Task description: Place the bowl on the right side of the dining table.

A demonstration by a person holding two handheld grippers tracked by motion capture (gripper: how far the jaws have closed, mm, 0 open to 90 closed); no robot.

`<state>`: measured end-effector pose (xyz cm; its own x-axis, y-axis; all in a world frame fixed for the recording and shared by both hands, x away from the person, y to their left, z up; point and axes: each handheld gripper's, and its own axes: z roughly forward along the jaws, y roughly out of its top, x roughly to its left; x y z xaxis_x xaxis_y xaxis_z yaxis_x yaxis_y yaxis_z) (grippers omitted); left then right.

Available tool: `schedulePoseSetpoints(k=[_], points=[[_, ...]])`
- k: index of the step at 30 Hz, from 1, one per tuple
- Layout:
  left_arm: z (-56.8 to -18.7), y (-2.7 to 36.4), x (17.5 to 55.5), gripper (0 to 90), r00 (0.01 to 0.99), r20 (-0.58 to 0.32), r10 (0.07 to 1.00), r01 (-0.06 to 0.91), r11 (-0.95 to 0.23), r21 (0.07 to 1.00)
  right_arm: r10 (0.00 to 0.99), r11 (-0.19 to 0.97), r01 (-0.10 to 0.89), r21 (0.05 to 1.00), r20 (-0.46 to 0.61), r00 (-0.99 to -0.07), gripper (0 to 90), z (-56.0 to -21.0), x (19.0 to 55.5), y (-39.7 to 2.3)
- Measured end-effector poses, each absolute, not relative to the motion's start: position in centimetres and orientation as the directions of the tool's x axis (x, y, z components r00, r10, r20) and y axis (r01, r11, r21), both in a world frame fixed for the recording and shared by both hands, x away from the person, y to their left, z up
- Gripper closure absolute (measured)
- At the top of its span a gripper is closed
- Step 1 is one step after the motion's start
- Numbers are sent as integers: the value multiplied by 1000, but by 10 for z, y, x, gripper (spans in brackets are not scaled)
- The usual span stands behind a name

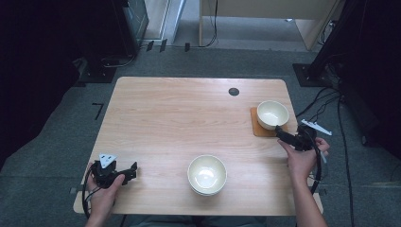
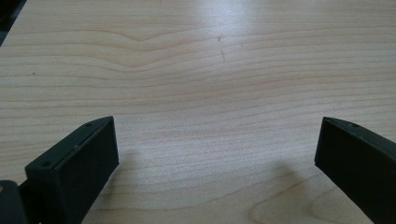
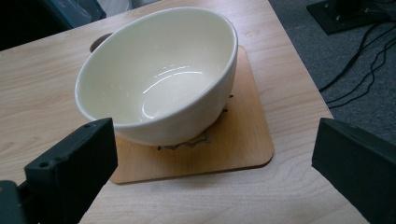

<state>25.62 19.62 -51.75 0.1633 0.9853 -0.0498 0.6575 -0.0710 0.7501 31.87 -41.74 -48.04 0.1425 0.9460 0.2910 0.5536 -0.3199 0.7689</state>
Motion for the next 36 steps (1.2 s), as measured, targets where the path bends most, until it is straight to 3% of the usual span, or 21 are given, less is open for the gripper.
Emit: schedulePoseSetpoints(k=[36], points=[[-518, 197, 256, 0, 164, -59, 985, 661, -65, 748, 966, -249, 571, 783, 244, 86, 0, -492, 263, -408]])
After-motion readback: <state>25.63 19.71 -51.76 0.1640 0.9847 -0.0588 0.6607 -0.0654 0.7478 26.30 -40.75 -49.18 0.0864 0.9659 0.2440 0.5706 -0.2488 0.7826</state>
